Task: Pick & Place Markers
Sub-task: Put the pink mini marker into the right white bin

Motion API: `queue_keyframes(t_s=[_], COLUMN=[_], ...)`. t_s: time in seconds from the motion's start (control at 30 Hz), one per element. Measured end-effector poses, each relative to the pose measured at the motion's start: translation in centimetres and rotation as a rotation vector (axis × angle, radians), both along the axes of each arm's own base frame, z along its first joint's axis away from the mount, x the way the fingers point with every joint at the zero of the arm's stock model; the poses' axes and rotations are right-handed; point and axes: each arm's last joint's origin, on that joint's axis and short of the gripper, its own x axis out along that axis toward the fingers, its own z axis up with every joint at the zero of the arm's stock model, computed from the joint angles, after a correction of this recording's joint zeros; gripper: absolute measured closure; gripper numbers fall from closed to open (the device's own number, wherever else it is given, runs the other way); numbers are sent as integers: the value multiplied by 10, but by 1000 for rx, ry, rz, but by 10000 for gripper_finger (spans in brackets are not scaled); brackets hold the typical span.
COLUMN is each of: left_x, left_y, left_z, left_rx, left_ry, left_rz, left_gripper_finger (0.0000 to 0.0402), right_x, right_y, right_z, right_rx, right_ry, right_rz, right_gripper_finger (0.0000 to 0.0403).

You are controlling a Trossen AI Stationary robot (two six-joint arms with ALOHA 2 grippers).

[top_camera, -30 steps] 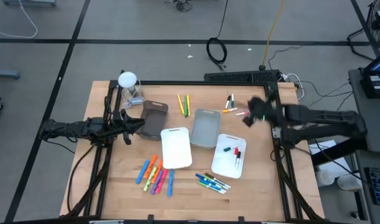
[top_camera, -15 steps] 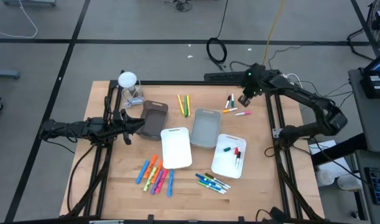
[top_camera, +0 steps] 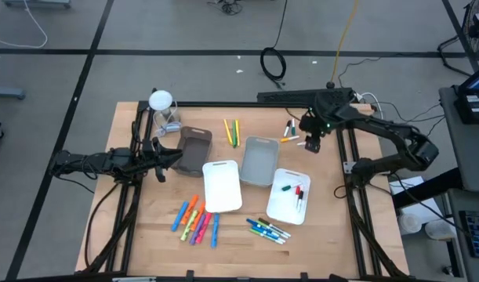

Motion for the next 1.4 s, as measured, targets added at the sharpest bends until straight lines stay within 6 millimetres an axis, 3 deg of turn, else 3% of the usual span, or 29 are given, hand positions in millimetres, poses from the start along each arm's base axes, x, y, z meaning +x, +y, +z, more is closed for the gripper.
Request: queue_keyframes(t_s=[0.27, 0.77, 0.93, 1.17, 1.4], left_x=[0, 0, 0, 0, 0], left_y=[0, 0, 0, 0, 0], left_z=[0, 0, 0, 0, 0], left_rx=[0, 0, 0, 0, 0], left_ry=[0, 1, 0, 1, 1], left_rz=[0, 0, 0, 0, 0], left_gripper_finger=[323, 323, 323, 323, 323], right_x=[-1, -10, -6, -6, -1], right_y=[10, 18, 14, 14, 8], right_z=[-34, -67, -63, -60, -47], right_rx=[-104, -25, -29, -17, -66], right_ry=[-7, 90, 72, 56, 108], right_rz=[50, 49, 23, -18, -111], right_gripper_finger=[212, 235, 275, 380, 379])
